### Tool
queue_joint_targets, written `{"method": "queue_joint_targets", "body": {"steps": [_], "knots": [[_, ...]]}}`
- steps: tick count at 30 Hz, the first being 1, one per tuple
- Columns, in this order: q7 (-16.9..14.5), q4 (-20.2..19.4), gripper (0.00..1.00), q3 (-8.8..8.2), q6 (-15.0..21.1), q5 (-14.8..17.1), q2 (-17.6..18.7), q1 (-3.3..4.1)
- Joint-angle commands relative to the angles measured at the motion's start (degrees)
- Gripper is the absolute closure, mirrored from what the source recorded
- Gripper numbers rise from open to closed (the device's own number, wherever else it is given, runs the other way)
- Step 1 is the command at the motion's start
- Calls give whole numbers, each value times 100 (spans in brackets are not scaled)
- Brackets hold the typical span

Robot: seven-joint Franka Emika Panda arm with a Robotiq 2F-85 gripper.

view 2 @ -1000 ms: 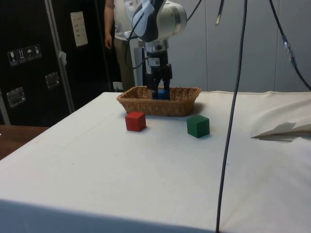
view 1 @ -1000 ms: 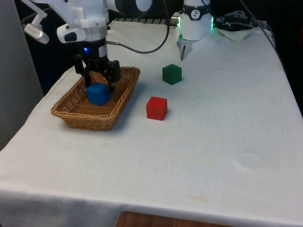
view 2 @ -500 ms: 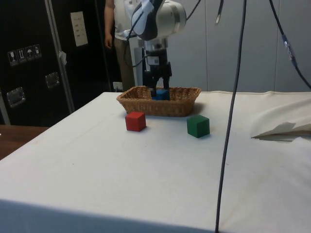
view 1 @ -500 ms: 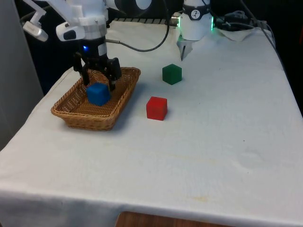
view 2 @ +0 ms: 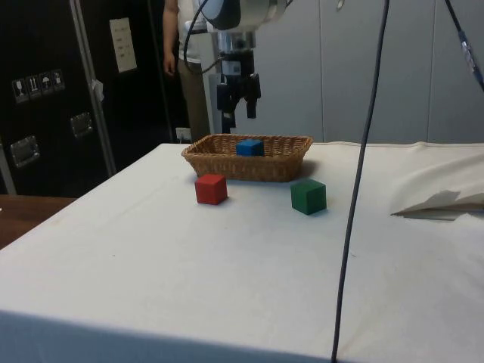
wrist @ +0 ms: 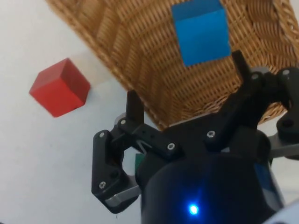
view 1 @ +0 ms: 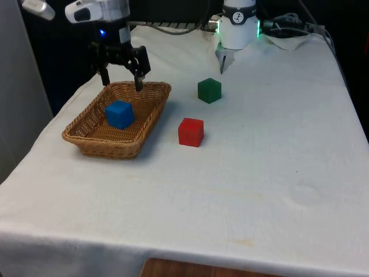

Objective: Pick up the blue cube and place it into the basket.

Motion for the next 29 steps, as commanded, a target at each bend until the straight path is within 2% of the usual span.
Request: {"method": "queue_joint_targets", "body": {"steps": [1, 3, 4, 6, 11, 12, 13, 14, 17, 20, 21, 22, 23, 27, 29], "knots": [[86, -6, 0, -34, -52, -74, -57, 57], [138, -6, 0, -17, -109, -103, -149, 92], [69, 0, 0, 11, -63, -40, -103, 40], [166, 0, 0, -11, -149, -109, -201, 126], [292, 0, 0, 46, -235, -172, -355, 235], [315, 0, 0, 69, -252, -189, -378, 241], [246, 6, 0, 86, -212, -132, -344, 189], [338, -6, 0, 86, -264, -206, -401, 252], [418, -11, 0, 149, -298, -246, -487, 309], [487, -17, 0, 201, -321, -292, -550, 344], [418, 6, 0, 229, -292, -229, -510, 292], [516, -17, 0, 223, -332, -304, -567, 355], [544, -17, 0, 246, -344, -321, -590, 372], [659, -23, 0, 355, -384, -390, -688, 407], [688, -29, 0, 407, -384, -413, -710, 395]]}}
